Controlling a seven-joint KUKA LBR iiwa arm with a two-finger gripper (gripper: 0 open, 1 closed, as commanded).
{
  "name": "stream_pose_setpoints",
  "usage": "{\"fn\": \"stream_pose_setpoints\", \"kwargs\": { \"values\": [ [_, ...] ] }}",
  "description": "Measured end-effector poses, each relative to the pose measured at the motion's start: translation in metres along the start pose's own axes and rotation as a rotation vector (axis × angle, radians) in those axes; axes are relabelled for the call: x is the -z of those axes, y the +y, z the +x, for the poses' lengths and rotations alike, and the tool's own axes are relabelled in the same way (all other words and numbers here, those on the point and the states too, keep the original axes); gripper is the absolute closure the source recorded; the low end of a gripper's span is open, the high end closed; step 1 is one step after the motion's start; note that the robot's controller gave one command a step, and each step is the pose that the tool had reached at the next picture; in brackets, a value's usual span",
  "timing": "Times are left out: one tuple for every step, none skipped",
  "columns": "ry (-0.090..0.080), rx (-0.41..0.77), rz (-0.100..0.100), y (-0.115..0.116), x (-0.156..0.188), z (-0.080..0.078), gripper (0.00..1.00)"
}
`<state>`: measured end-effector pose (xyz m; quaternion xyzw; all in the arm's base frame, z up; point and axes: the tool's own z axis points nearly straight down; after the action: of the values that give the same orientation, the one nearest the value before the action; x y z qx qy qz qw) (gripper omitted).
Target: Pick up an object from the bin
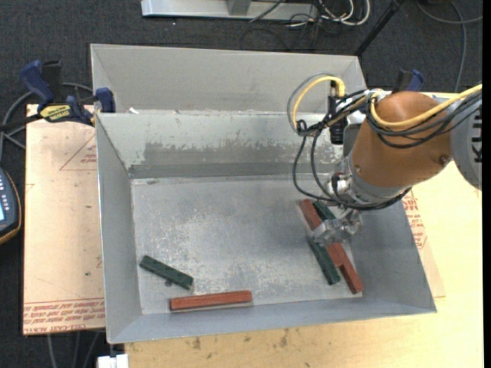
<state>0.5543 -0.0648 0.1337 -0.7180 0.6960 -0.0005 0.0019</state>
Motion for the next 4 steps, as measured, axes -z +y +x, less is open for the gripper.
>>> {"fn": "stream_pose_setpoints", "kwargs": {
  "values": [
    [0.002,0.046,0.006,-0.013,0.087,0.007,1.00],
    [-0.001,0.047,-0.002,-0.011,0.082,0.007,0.00],
    [-0.002,0.135,-0.006,0.014,0.066,0.003,0.00],
    [-0.003,0.099,-0.010,-0.003,-0.045,0.009,0.00]
  ]
}}
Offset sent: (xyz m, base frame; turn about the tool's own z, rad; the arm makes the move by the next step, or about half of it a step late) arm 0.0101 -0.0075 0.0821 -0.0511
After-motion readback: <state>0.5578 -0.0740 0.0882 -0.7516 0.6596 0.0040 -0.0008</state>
